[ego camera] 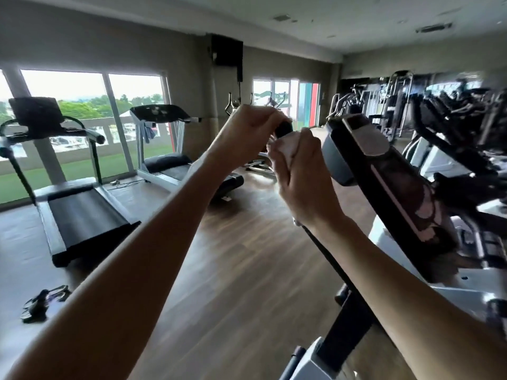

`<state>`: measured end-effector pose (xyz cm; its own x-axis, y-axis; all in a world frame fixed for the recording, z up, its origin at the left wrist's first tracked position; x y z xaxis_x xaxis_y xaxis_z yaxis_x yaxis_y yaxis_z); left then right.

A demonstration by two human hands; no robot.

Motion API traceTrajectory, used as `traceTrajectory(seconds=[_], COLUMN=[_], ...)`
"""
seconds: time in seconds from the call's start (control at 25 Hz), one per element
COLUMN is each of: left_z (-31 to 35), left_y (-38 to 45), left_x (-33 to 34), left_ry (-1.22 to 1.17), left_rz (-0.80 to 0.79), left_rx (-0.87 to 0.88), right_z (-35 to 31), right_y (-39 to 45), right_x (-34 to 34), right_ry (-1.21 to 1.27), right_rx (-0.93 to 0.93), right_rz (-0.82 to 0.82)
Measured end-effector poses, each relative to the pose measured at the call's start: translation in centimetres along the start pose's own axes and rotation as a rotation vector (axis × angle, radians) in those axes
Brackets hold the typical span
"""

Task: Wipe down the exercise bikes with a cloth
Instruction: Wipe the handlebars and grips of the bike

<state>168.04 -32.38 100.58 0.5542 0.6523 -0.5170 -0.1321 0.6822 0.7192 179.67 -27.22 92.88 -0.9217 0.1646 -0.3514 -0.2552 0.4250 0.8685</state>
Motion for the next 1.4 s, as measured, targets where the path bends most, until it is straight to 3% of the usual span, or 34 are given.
traceTrajectory(seconds=[0.2,0.28,0.48,0.76,1.0,1.2,1.4], left_z=[-2.5,-2.7,-3.4,-2.8,-2.0,-2.6,-1.9], left_y=[0.3,0.3,0.9,0.0,-0.5,-1.0,0.0], left_x=[-0.5,-0.6,-0.1,-0.5,-0.6,-0.5,-0.8], left_ry=[-0.014,-0.002,-0.163,-0.134,-0.100,-0.088,-0.018], left_rz=[-0.115,-0.110,-0.167,-0.044,-0.048,-0.007,-0.070], left_rx=[0.178,0.219,0.090,0.053,0.073,0.106,0.157], right_z=[-0.7,-0.8,-2.0,-1.5,-1.6,-1.1,-1.0], right_y=[-5.5,-5.4,0.5,-5.6,0.2,-5.3,-0.4], right_x=[-1.1,-0.5,1.7,-0.2,1.5,0.0,0.4], right_ry=[-0.635,-0.784,-0.620,-0.883,-0.544,-0.807,-0.517], right_rx=[-0.011,-0.025,0.043,-0.044,0.011,-0.018,-0.038], right_rz=[0.000,0.061,0.201,0.043,0.147,-0.016,0.061])
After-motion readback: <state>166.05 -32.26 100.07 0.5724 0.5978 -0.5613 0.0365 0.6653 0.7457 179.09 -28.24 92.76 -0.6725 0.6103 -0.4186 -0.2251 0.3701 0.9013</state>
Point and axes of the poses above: each hand's wrist, its own y-axis towards the middle knuckle, its own x-axis out of the palm, z = x × y, the point moved 3 cm from there along y, towards the middle knuckle
